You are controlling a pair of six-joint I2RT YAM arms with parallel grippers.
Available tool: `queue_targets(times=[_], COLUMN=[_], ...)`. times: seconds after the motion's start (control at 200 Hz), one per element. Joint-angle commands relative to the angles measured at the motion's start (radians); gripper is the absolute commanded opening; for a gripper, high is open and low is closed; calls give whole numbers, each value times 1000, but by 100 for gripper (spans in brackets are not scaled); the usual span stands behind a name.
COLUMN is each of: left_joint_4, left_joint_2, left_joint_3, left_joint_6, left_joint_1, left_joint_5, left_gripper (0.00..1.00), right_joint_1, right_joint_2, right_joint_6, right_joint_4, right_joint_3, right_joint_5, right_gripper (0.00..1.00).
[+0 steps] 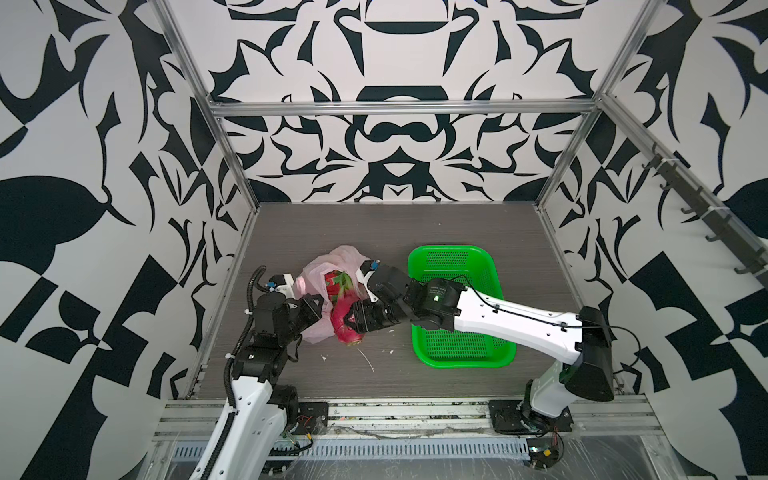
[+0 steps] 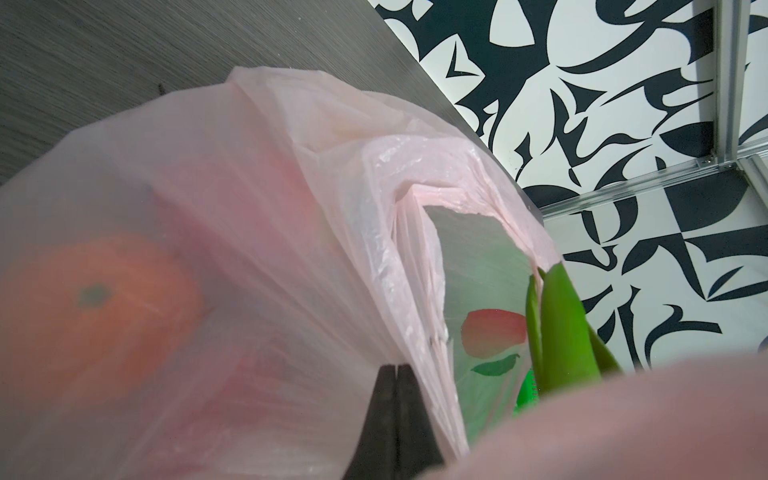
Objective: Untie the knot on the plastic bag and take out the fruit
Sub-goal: 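Lift the dragon fruit out of the bag with the right gripper, then carry the dragon fruit with the right gripper over the green basket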
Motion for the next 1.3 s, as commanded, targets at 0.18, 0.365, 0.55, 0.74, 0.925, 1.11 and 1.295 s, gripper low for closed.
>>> queue_targets(times=[0.18,0.365,0.55,0.74,0.925,1.11,1.295], left_joint_4=[25,25,19,-4,-10,-8,-4], left_joint_2=[1,-3,-8,-26,-28,-13,2], left_joint_3=[23,17,14,13,11,18,23], left_joint_6=[12,9,9,15,17,30,40], left_joint_1=[-2,-2,-2,-2,-2,-2,-2], left_joint_5=[-8,-3,3,-1,-6,-3,0], left_gripper=[0,0,0,0,0,0,0], right_joint_1=[7,-8,-76,-187,-311,-411,-487], right_joint_2=[-39,-44,-53,-93,-173,-252,-328], right_joint_6=[-79,-155,-194,-195,-136,-87,-25], right_joint_4=[-26,-106,-128,-111,-31,18,79], right_joint_3=[137,222,258,223,80,-68,-207], right_joint_5=[-65,-3,23,27,31,53,72], right_gripper=[42,42,41,40,37,37,37])
